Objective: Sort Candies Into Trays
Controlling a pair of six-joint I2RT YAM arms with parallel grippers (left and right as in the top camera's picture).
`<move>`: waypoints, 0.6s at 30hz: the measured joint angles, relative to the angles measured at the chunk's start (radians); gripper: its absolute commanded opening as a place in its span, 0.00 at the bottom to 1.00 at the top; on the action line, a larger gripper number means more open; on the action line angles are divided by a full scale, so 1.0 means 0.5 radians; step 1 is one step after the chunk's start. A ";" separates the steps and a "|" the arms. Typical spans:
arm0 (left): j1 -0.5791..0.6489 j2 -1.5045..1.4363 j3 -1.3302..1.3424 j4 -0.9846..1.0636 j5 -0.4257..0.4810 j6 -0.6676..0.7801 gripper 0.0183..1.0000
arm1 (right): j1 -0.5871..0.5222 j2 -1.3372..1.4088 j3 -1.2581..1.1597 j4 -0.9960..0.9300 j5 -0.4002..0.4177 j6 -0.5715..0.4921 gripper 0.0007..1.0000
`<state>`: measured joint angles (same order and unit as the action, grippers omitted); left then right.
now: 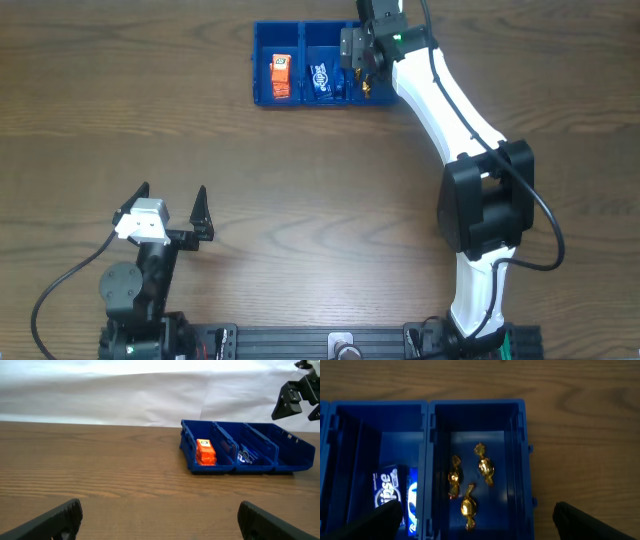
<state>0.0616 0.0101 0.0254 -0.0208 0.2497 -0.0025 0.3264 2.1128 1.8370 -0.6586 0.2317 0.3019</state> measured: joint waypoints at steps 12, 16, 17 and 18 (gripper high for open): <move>0.000 0.000 -0.001 0.000 0.000 0.000 1.00 | 0.029 -0.755 -0.011 -0.323 0.237 -0.116 1.00; 0.000 0.000 0.000 0.000 0.000 0.000 1.00 | -0.053 -0.940 -0.010 -0.480 0.272 -0.199 1.00; 0.000 0.000 -0.001 -0.001 0.000 0.000 1.00 | -0.079 -0.959 -0.011 -0.515 0.278 -0.208 1.00; 0.000 0.000 -0.001 -0.001 0.000 0.000 1.00 | -0.102 -0.978 -0.018 -0.530 0.282 -0.217 1.00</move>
<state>0.0616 0.0101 0.0250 -0.0212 0.2497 -0.0025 0.2752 1.6238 1.8278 -0.9237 0.3725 0.1936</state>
